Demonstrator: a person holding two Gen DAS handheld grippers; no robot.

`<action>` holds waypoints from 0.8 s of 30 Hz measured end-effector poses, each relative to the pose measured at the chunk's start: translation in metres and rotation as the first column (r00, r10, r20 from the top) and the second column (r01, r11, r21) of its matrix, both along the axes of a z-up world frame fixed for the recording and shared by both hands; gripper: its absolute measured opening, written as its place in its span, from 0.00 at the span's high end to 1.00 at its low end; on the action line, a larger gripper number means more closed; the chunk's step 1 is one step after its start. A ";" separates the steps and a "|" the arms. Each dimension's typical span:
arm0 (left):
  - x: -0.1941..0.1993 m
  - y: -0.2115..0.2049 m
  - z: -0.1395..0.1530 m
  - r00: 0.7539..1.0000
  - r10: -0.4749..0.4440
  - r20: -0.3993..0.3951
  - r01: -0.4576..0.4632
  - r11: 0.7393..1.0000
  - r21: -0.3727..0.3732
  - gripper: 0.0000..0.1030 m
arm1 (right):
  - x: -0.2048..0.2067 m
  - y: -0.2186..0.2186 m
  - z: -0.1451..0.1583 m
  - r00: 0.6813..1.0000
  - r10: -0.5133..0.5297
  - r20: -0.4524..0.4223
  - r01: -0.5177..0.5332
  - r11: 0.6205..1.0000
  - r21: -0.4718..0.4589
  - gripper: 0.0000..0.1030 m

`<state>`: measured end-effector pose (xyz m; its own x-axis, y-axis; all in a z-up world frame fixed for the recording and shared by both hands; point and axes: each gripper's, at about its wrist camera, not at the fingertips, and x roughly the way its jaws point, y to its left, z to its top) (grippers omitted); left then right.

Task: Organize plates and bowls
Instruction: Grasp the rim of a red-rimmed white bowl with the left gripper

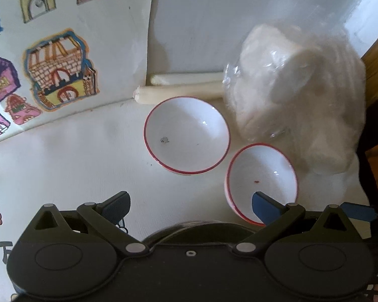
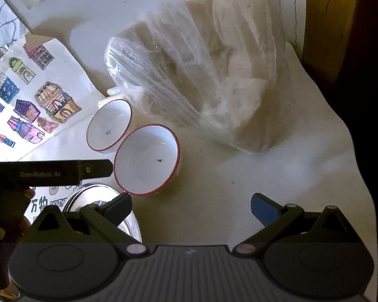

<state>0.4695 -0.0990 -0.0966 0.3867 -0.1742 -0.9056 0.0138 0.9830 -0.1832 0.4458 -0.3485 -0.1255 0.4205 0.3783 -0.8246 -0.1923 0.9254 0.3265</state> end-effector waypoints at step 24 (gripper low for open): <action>0.025 -0.008 -0.026 0.996 0.031 -0.079 -0.041 0.992 -0.123 0.41 | 0.035 0.023 -0.023 0.998 -0.034 -0.056 0.037 0.998 0.058 0.55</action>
